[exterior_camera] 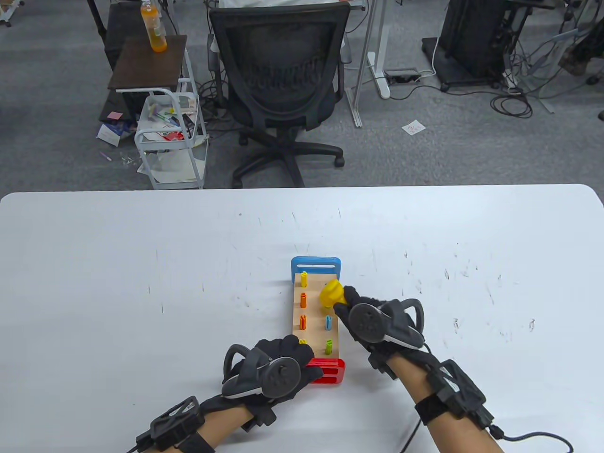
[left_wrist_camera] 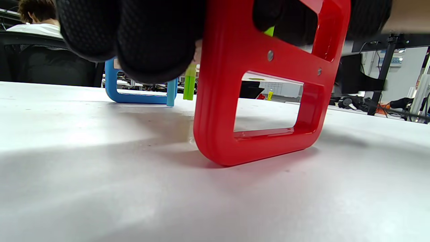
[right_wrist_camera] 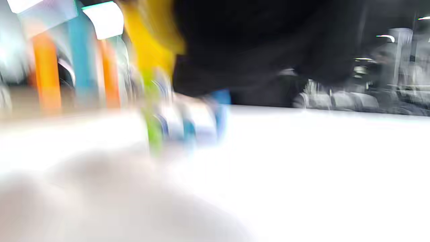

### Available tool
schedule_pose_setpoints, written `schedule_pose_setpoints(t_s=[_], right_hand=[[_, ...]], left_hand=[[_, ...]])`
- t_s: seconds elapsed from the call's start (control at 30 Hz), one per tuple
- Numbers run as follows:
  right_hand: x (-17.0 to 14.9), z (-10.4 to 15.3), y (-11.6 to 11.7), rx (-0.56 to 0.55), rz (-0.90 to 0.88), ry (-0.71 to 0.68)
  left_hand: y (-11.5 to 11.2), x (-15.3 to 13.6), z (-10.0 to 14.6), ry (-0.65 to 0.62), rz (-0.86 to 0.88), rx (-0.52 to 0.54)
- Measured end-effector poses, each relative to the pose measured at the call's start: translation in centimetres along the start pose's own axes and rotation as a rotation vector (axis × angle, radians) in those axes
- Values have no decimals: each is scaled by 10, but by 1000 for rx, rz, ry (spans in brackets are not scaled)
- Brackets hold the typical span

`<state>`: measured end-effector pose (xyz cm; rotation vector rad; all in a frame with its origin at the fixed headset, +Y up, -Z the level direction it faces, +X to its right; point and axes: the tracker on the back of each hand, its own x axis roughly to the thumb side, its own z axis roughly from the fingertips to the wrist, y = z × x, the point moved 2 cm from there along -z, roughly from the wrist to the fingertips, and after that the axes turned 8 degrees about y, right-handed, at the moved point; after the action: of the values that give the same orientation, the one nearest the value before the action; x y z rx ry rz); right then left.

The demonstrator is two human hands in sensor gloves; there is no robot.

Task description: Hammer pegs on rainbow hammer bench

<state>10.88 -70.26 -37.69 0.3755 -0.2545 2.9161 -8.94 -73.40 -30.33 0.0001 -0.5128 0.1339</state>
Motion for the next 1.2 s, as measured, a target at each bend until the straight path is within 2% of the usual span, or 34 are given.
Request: schedule_pose_setpoints(t_s=[0.03,0.07,0.13,0.2,0.3,0.37,0.43,0.5,0.53,0.57,0.6,0.63,0.67,0.7,0.73,0.77,0.9,0.97,1.03,1.1,1.13,1.17,1.2], right_hand=[[4,-5,-12,-112,-135,-62],[1,-3,-23,-62,-113,0],[3,-2,-57,-242,-229,-23],[9,-1,-87,-310,-301,-42],[17,2,-114,-426,-298,-81],[18,3,-117,-474,-297,-90],[18,2,-106,-472,-280,-96],[18,0,-69,-394,-168,-111],[18,-2,-34,-244,-71,-113],[18,-4,4,-32,55,-100],[12,-1,19,84,169,-24],[11,4,9,-105,-3,-57],[15,-2,0,-153,-136,-113],[13,0,-13,-82,-127,-27],[12,1,-34,-215,-166,-30],[13,-1,-51,-270,-197,-34],[22,4,-103,-390,-225,-71],[24,7,-113,-438,-216,-83],[22,8,-105,-453,-236,-78],[19,5,-69,-365,-184,-77],[19,1,-32,-219,-77,-91],[18,-1,-7,-83,15,-103],[12,1,20,82,193,-62]], left_hand=[[0,-1,0,-2,6,-5],[0,-1,0,-2,9,-6],[0,-1,0,-2,8,-6],[0,-1,0,-1,7,-6],[0,-1,0,0,9,-7],[0,-1,0,0,9,-3],[0,-1,0,1,10,-3],[0,-1,0,-1,11,-2],[-1,-1,0,-3,13,1],[0,-1,0,-3,12,2],[0,0,0,-2,8,2],[0,-1,0,-4,5,4],[0,-1,0,-4,4,0],[-1,-1,0,-3,5,0],[-1,-1,0,-3,4,2],[-1,-1,0,-2,3,1],[0,-1,1,0,2,2],[0,0,1,3,-4,7],[0,-1,1,2,2,7],[0,-1,1,2,-2,6],[0,-1,1,1,1,6],[0,-1,1,1,6,4],[-1,-1,1,2,2,1]])
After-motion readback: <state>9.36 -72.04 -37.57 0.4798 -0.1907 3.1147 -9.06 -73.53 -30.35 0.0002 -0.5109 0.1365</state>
